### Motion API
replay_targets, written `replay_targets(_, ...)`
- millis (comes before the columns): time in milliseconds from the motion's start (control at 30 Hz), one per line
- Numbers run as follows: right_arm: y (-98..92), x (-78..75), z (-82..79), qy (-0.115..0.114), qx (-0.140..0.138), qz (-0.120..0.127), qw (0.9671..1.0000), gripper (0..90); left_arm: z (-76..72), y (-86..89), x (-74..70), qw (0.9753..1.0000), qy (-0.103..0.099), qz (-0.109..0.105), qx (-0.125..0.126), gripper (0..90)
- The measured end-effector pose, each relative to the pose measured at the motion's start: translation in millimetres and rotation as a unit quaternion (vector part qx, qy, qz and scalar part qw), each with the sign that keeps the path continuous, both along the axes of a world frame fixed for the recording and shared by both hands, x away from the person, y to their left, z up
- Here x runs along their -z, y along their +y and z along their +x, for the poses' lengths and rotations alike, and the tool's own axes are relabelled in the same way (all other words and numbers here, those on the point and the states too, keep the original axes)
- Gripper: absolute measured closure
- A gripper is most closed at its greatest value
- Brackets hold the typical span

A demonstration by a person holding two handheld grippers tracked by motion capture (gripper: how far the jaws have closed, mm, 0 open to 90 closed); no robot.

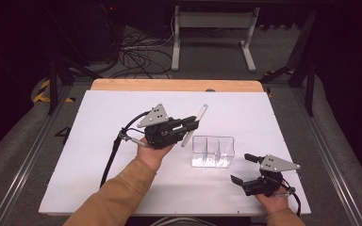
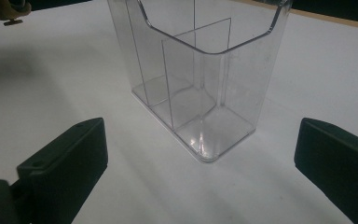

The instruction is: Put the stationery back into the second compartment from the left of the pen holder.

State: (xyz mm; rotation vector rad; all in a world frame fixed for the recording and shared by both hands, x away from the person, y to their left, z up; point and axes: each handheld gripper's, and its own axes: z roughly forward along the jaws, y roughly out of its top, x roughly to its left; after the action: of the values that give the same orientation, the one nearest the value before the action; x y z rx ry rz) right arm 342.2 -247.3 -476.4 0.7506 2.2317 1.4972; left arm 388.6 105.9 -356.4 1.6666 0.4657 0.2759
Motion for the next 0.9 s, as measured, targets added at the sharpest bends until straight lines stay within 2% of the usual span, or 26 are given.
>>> replay_targets(533, -0.1, -0.1, -0.2, -0.001, -0.003, -0.001, 1.0000, 3.2, 8.3, -35.0, 3.4, 0.9996, 0.004, -0.002, 0.029, 78.6)
replay_targets(900, 0.0, -0.1, -0.3, -0.001, -0.004, -0.001, 1.0000, 3.2, 11.4, -55.5, 12.4, 0.9991, 0.001, -0.018, 0.039, 78.6)
